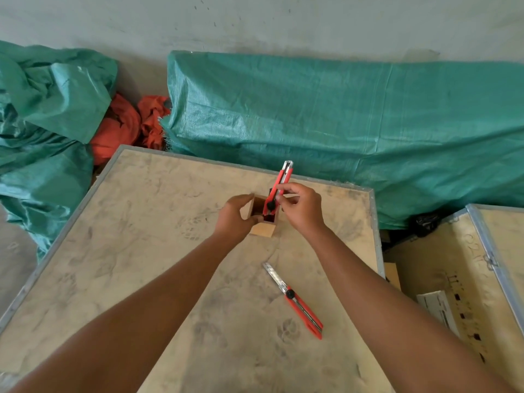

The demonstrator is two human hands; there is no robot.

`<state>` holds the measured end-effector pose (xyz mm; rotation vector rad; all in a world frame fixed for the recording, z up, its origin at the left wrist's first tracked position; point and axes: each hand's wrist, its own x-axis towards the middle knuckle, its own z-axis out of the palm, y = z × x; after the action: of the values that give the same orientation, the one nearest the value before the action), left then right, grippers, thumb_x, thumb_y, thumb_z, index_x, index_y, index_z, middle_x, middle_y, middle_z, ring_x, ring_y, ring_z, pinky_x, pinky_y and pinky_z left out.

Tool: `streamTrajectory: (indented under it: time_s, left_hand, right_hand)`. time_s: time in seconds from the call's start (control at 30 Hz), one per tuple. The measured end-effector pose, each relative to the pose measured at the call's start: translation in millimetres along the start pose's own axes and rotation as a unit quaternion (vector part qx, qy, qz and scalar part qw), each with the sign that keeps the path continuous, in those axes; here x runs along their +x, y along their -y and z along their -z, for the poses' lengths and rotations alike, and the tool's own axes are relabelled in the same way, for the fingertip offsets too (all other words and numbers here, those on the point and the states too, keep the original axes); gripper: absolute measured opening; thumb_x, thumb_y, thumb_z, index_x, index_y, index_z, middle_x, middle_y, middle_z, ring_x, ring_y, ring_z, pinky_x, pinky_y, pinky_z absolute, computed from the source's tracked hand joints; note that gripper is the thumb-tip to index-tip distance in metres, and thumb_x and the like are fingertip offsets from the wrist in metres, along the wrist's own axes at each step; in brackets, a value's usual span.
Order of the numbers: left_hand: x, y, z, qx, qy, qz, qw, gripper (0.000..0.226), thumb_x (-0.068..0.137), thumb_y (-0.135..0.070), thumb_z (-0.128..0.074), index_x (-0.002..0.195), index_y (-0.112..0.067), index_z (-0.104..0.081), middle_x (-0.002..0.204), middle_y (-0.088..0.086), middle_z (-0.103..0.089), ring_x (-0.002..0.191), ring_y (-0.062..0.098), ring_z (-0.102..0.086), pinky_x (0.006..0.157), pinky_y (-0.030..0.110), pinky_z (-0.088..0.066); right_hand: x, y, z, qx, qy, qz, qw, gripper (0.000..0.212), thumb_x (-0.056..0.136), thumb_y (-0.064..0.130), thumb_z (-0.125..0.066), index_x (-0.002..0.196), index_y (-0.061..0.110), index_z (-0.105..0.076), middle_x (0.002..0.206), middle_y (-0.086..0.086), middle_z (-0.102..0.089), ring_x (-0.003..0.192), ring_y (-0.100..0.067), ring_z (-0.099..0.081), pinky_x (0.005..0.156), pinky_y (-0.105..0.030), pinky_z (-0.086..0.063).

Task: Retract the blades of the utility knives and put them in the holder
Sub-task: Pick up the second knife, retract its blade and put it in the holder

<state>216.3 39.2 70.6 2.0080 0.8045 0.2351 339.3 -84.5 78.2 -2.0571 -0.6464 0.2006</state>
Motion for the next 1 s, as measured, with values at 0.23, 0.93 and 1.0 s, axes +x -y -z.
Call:
streamTrajectory:
  time_s: [0.23, 0.93, 1.0]
  left_hand:
    - [22, 14, -24, -0.013, 0.06, 0.063, 0.996, 0.041, 0.082, -0.004, -0.073, 0.119, -0.02, -0.068, 0.109, 0.006, -0.074, 0.106, 0.027, -0.066, 0.08, 0.026, -0.045]
    - [0, 17, -28, -0.038, 0.02, 0.018, 0.999, 0.048, 0.082, -0.003, -0.072, 0.126, -0.019, -0.063, 0.117, 0.005, -0.072, 0.108, 0.021, -0.064, 0.085, 0.025, -0.044]
    - [-9, 19, -31, -0.023, -0.019, 0.01, 1.0, 0.05, 0.08, -0.004, -0.074, 0.127, -0.017, -0.063, 0.126, 0.008, -0.066, 0.118, 0.025, -0.059, 0.093, 0.03, -0.046]
  right_hand:
    - [5, -27, -29, -0.068, 0.044, 0.02, 0.996, 0.029, 0.086, -0.004, -0.071, 0.109, 0.012, -0.079, 0.109, -0.008, -0.079, 0.098, -0.022, -0.074, 0.094, -0.031, -0.057]
    - [-23, -39, -16, -0.056, 0.094, 0.007, 0.994, 0.033, 0.089, -0.005, -0.066, 0.116, 0.011, -0.076, 0.117, -0.008, -0.077, 0.098, -0.02, -0.073, 0.088, -0.019, -0.052]
    - [-35, -44, -11, -0.047, 0.096, -0.008, 0.994, 0.031, 0.089, -0.005, -0.067, 0.115, 0.01, -0.076, 0.116, -0.007, -0.077, 0.098, -0.017, -0.071, 0.084, -0.012, -0.051]
